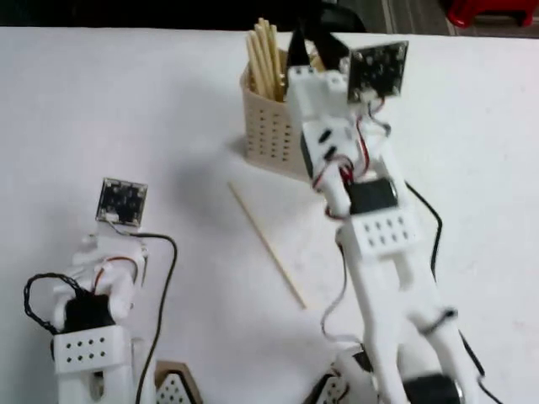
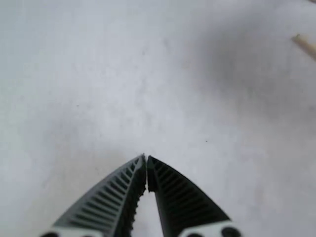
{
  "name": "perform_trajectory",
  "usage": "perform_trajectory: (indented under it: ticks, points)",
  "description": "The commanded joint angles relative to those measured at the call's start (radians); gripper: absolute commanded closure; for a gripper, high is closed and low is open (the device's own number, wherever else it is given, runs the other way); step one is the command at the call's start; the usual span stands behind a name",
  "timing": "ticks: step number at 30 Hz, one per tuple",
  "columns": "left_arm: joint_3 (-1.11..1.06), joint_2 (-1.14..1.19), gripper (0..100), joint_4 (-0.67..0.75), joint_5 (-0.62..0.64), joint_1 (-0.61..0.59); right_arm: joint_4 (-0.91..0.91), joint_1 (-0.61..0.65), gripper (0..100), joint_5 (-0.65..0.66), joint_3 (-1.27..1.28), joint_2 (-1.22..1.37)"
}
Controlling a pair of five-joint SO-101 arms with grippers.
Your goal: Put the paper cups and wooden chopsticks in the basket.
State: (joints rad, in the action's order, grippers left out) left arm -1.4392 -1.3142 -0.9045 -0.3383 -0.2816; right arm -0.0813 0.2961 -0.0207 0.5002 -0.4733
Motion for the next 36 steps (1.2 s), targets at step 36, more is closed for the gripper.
perform_trajectory:
  ticks: [36]
  points:
    - [0.002,-0.015,97,0.020,-0.009,-0.002,-0.693,0.320,86.9,0.281,0.038,0.440]
